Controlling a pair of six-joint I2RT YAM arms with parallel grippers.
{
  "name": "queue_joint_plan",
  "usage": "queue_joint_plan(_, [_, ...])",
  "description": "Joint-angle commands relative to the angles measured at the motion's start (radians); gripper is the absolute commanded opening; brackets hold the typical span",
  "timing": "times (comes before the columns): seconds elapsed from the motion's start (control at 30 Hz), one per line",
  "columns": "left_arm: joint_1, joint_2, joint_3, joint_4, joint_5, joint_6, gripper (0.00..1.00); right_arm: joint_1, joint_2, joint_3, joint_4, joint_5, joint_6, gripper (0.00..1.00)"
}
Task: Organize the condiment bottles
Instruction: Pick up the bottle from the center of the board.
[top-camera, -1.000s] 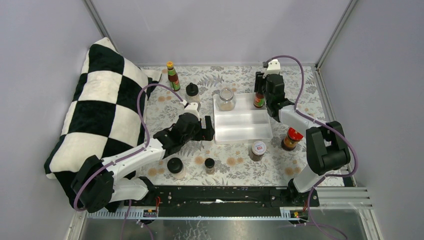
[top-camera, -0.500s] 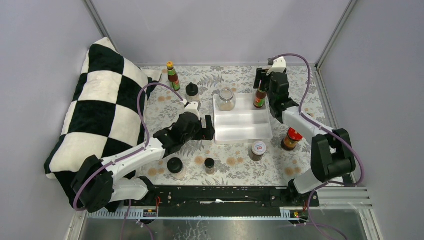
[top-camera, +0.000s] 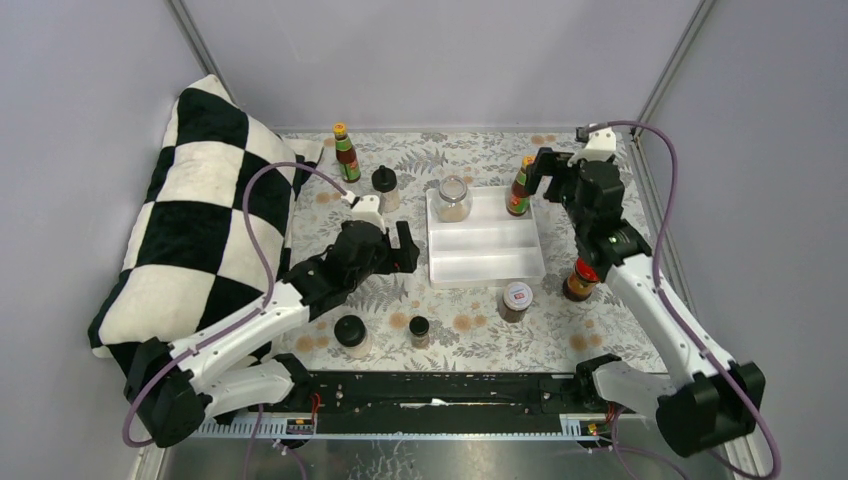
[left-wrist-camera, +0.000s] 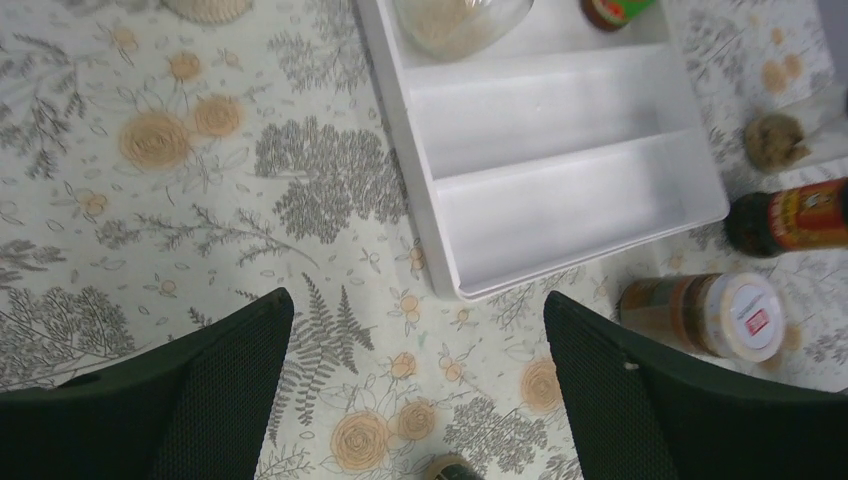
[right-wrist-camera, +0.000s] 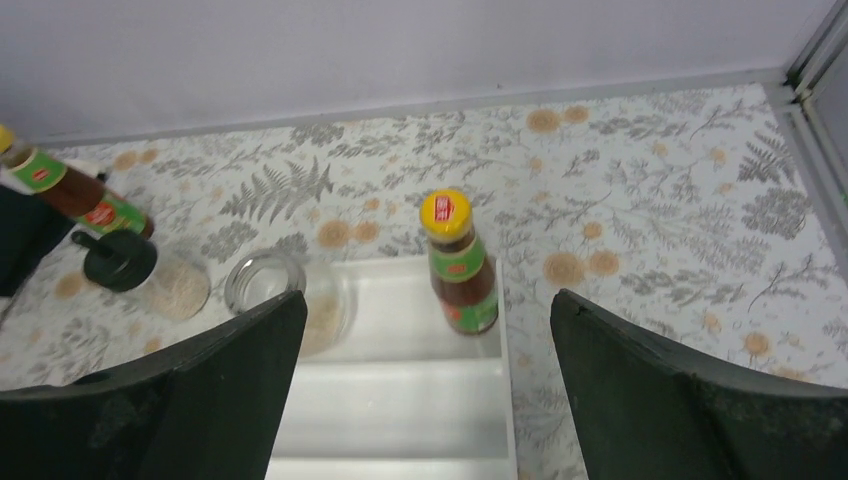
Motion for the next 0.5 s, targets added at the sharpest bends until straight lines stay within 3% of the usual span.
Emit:
queue_joint_plan(0.0, [0.001, -0.059, 0.103, -0.044, -0.089, 0.033, 0.99, -0.001, -0.15, -0.066, -0.175, -0.099, 0.091, 1.0])
queue_joint_plan(0.13, [0.052, -0.016, 0.258, -0.065, -0.121, 0.093, 0.99, -0.001, -0.236, -0.096, -0.226, -0.195, 0.124, 1.0])
queue_joint_plan(0.33, [0.18, 0.189, 0.512, -0.077, -0.137, 0.184, 0.99, -0.002, -0.32, -0.097, -0.311, -0.318, 0.131, 1.0])
queue_joint_plan(0.47, [0.266, 0.321, 0.605, -0.031, -0.145, 0.22, 0.99, -0.001, -0.378, -0.107, -0.365, -0.345, 0.129, 1.0])
